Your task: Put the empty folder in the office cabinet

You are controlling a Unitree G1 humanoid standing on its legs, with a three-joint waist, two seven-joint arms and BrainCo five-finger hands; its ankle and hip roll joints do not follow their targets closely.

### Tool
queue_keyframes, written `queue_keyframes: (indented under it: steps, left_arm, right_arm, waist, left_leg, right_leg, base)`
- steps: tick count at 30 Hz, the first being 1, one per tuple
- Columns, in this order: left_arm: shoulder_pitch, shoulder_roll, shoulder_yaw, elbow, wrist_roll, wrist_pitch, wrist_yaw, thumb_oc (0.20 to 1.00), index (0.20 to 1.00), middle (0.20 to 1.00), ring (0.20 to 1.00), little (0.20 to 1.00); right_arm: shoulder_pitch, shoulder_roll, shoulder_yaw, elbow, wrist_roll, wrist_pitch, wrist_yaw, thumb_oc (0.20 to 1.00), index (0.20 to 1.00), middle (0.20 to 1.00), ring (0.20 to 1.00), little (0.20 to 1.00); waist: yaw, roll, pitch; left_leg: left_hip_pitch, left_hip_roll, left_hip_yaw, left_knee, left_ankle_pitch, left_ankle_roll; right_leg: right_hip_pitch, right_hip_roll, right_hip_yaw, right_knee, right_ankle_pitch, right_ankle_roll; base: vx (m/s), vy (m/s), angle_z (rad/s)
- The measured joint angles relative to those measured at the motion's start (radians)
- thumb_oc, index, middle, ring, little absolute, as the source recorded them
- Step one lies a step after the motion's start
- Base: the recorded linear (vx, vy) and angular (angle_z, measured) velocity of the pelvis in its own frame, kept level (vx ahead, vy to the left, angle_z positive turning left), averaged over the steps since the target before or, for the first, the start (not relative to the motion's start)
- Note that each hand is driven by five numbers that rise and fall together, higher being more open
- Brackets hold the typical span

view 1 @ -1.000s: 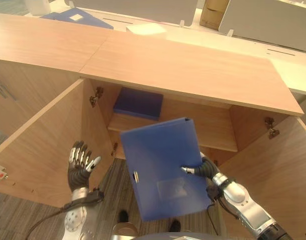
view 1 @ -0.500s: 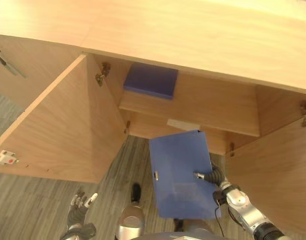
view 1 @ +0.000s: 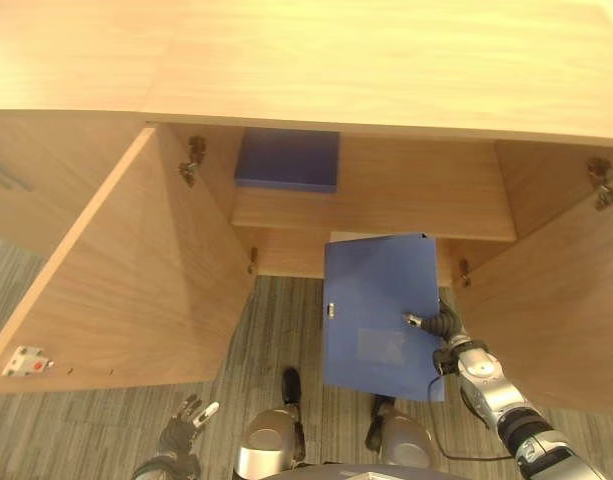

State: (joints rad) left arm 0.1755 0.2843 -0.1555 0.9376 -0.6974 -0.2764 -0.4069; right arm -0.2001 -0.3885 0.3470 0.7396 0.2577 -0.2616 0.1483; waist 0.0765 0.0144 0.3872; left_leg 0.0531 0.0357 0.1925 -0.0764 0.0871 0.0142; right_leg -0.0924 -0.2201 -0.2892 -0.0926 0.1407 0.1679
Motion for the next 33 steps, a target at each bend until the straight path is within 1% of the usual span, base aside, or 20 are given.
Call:
queue_keyframes:
  steps: [1,2,5,6,7,8,9,10,11,12,13,14,16,17,21,23,25,27,31,33]
  left_arm:
    - [-0.008,-0.005,-0.001,0.006,0.008,0.005,0.000,1.000,1.000,1.000,1.000,1.000]
    - [-0.011,-0.012,0.000,0.006,0.011,0.006,0.000,1.000,1.000,1.000,1.000,1.000]
    - [-0.012,-0.023,-0.024,-0.003,0.045,0.000,-0.002,1.000,1.000,1.000,1.000,1.000]
    - [-0.012,-0.021,-0.050,-0.010,0.048,-0.001,-0.002,1.000,1.000,1.000,1.000,1.000]
    - [-0.010,-0.009,-0.058,-0.024,0.052,-0.003,-0.005,1.000,1.000,1.000,1.000,1.000]
    - [-0.035,-0.034,-0.068,-0.016,0.052,0.003,0.005,1.000,1.000,1.000,1.000,1.000]
    - [-0.023,-0.053,-0.091,-0.014,0.053,0.009,0.001,1.000,1.000,1.000,1.000,1.000]
    - [0.014,-0.086,-0.097,-0.013,0.053,0.014,-0.001,1.000,1.000,1.000,1.000,1.000]
    - [0.028,-0.088,-0.096,-0.014,0.053,0.018,0.000,1.000,1.000,1.000,1.000,1.000]
    - [0.027,-0.079,-0.096,-0.004,0.053,0.018,0.000,1.000,1.000,1.000,1.000,1.000]
    - [0.016,-0.070,-0.097,0.010,0.055,0.018,-0.002,1.000,1.000,1.000,1.000,1.000]
    - [0.005,-0.065,-0.098,0.010,0.055,0.018,-0.005,1.000,1.000,1.000,1.000,1.000]
    - [-0.001,-0.071,-0.100,0.005,0.055,0.015,-0.016,1.000,1.000,1.000,1.000,1.000]
    - [-0.023,-0.068,-0.099,0.003,0.054,0.006,-0.019,1.000,1.000,1.000,1.000,1.000]
    - [-0.065,-0.064,-0.126,-0.007,0.054,-0.012,-0.019,1.000,1.000,1.000,1.000,1.000]
    - [-0.092,-0.055,-0.131,0.002,0.054,-0.022,-0.015,1.000,1.000,1.000,1.000,1.000]
    - [-0.112,-0.049,-0.137,-0.007,0.053,-0.046,0.006,1.000,1.000,1.000,1.000,1.000]
    - [-0.117,-0.049,-0.139,-0.014,0.052,-0.051,0.007,1.000,1.000,1.000,1.000,1.000]
    - [-0.143,-0.044,-0.164,-0.038,0.046,-0.054,0.024,1.000,1.000,1.000,1.000,1.000]
    - [-0.151,-0.044,-0.167,-0.056,0.046,-0.055,0.034,1.000,1.000,1.000,1.000,1.000]
  right_arm:
    - [-0.001,0.003,0.001,0.001,0.000,0.007,0.003,0.200,0.200,0.200,0.200,0.200]
    - [0.002,0.008,0.000,0.002,0.000,0.010,0.003,0.200,0.200,0.200,0.200,0.200]
    - [0.012,0.032,-0.008,0.007,0.000,0.034,-0.006,0.200,0.200,0.200,0.200,0.200]
    - [0.016,0.035,-0.012,0.007,0.000,0.041,-0.005,0.200,0.200,0.200,0.200,0.200]
    - [0.030,0.044,-0.016,0.007,-0.001,0.046,-0.004,0.200,0.200,0.200,0.200,0.200]
    - [0.022,0.040,-0.030,0.022,-0.003,0.057,0.000,0.200,0.200,0.200,0.200,0.200]
    - [0.020,0.034,-0.029,0.037,-0.003,0.064,-0.001,0.200,0.200,0.200,0.200,0.200]
    - [0.023,0.022,-0.029,0.052,-0.002,0.064,0.002,0.200,0.200,0.200,0.200,0.200]
    - [0.035,0.026,-0.031,0.051,-0.001,0.065,-0.001,0.200,0.200,0.200,0.200,0.200]
    - [0.033,0.021,-0.031,0.049,-0.002,0.063,0.006,0.200,0.200,0.200,0.200,0.200]
    - [0.019,0.016,-0.031,0.049,-0.002,0.061,0.010,0.200,0.200,0.200,0.200,0.200]
    - [-0.009,0.004,-0.032,0.049,0.000,0.060,0.007,0.200,0.200,0.200,0.200,0.200]
    - [-0.038,-0.043,-0.022,0.028,-0.001,0.060,0.001,0.200,0.200,0.200,0.200,0.200]
    - [-0.051,-0.060,-0.023,0.007,0.000,0.059,-0.015,0.200,0.200,0.200,0.200,0.200]
    - [-0.142,-0.054,-0.001,0.003,0.000,0.044,-0.105,0.200,0.200,0.200,0.200,0.200]
    - [-0.196,-0.029,-0.003,0.003,0.001,0.043,-0.165,0.200,0.200,0.200,0.200,0.200]
    - [-0.258,-0.012,-0.005,0.003,0.004,0.050,-0.228,0.200,0.200,0.200,0.200,0.200]
    - [-0.282,-0.009,-0.007,0.004,0.008,0.050,-0.239,0.200,0.200,0.200,0.200,0.200]
    - [-0.413,-0.004,-0.028,0.011,0.063,0.055,-0.275,0.200,0.200,0.200,0.200,0.200]
    - [-0.447,-0.006,-0.073,0.019,0.081,0.065,-0.291,0.200,0.200,0.200,0.200,0.200]
  waist:
    - [-0.014,0.011,0.008]
    - [-0.027,0.014,0.016]
    - [-0.046,0.001,0.019]
    - [-0.050,-0.006,0.015]
    - [-0.059,-0.044,0.001]
    - [-0.070,-0.051,0.013]
    - [-0.067,-0.040,0.008]
    - [-0.068,0.002,-0.018]
    - [-0.061,0.010,-0.040]
    - [-0.064,-0.013,-0.052]
    - [-0.068,-0.031,-0.052]
    - [-0.067,-0.035,-0.041]
    - [-0.070,0.012,-0.018]
    - [-0.068,0.021,0.012]
    - [-0.068,0.013,0.076]
    - [-0.074,0.001,0.102]
    - [-0.070,0.000,0.141]
    - [-0.069,0.006,0.157]
    - [-0.053,0.019,0.182]
    - [-0.038,0.021,0.184]
  left_leg:
    - [0.001,0.009,0.010,0.006,-0.001,0.001]
    - [0.005,0.015,0.009,0.016,-0.008,0.005]
    - [0.023,0.019,-0.008,0.035,-0.033,-0.015]
    - [0.027,0.021,-0.038,0.033,-0.040,-0.025]
    - [0.028,0.003,-0.064,0.023,-0.053,-0.043]
    - [-0.005,0.003,-0.076,0.147,-0.098,-0.049]
    - [-0.010,0.011,-0.074,0.229,-0.139,-0.040]
    - [0.007,0.057,-0.088,0.203,-0.181,-0.030]
    - [-0.003,0.077,-0.079,0.197,-0.180,-0.061]
    - [-0.015,0.081,-0.087,0.165,-0.179,-0.062]
    - [-0.024,0.075,-0.085,0.151,-0.179,-0.063]
    - [-0.060,0.080,-0.080,0.196,-0.184,-0.065]
    - [-0.050,0.107,-0.078,0.188,-0.185,-0.063]
    - [-0.045,0.114,-0.076,0.165,-0.167,-0.092]
    - [-0.103,0.110,-0.078,0.204,-0.171,-0.097]
    - [-0.137,0.095,-0.087,0.207,-0.174,-0.103]
    - [-0.157,0.082,-0.102,0.216,-0.170,-0.100]
    - [-0.163,0.080,-0.105,0.221,-0.168,-0.096]
    - [-0.202,0.059,-0.114,0.225,-0.165,-0.096]
    - [-0.200,0.057,-0.121,0.224,-0.164,-0.099]
  right_leg:
    - [-0.040,-0.006,0.000,0.000,0.010,0.027]
    - [-0.061,-0.013,0.000,0.001,0.014,0.038]
    - [-0.077,-0.040,0.007,0.033,0.004,0.045]
    - [-0.069,-0.042,0.018,0.112,-0.030,0.046]
    - [-0.038,-0.052,0.036,0.126,-0.120,0.064]
    - [-0.020,-0.037,0.070,0.111,-0.079,0.067]
    - [-0.001,-0.017,0.084,0.104,-0.079,0.066]
    - [0.011,0.037,0.067,0.100,-0.071,0.055]
    - [-0.018,0.051,0.064,0.127,-0.058,0.013]
    - [-0.057,0.053,0.061,0.155,-0.051,-0.016]
    - [-0.092,0.051,0.053,0.148,-0.044,-0.029]
    - [-0.114,0.056,0.049,0.139,-0.038,-0.038]
    - [-0.121,0.090,0.012,0.116,-0.005,-0.084]
    - [-0.127,0.093,0.007,0.119,-0.001,-0.090]
    - [-0.171,0.083,0.006,0.134,0.000,-0.090]
    - [-0.207,0.068,0.015,0.151,0.000,-0.090]
    - [-0.239,0.054,0.031,0.182,0.000,-0.090]
    - [-0.241,0.051,0.030,0.186,0.000,-0.090]
    - [-0.291,0.024,0.029,0.220,0.025,-0.142]
    - [-0.299,0.016,0.027,0.252,0.014,-0.159]
  base:
    - [0.44,-0.040,-0.21]
    - [0.40,-0.073,-0.11]
    - [0.30,-0.089,0.19]
    - [0.35,-0.145,0.77]
    - [0.48,-0.197,1.17]
    - [0.40,-0.217,0.98]
    - [0.28,-0.207,0.55]
    - [0.12,-0.172,0.11]
    - [0.06,-0.172,0.18]
    - [0.05,-0.165,0.32]
    - [0.07,-0.179,0.28]
    - [0.05,-0.137,0.09]
    - [0.02,-0.086,0.00]
    - [0.01,-0.052,0.11]
    - [0.01,-0.035,-0.01]
    - [0.02,-0.008,0.12]
    - [-0.02,0.003,0.26]
    - [-0.01,0.012,0.16]
    - [0.02,-0.002,0.12]
    - [0.07,-0.069,0.17]
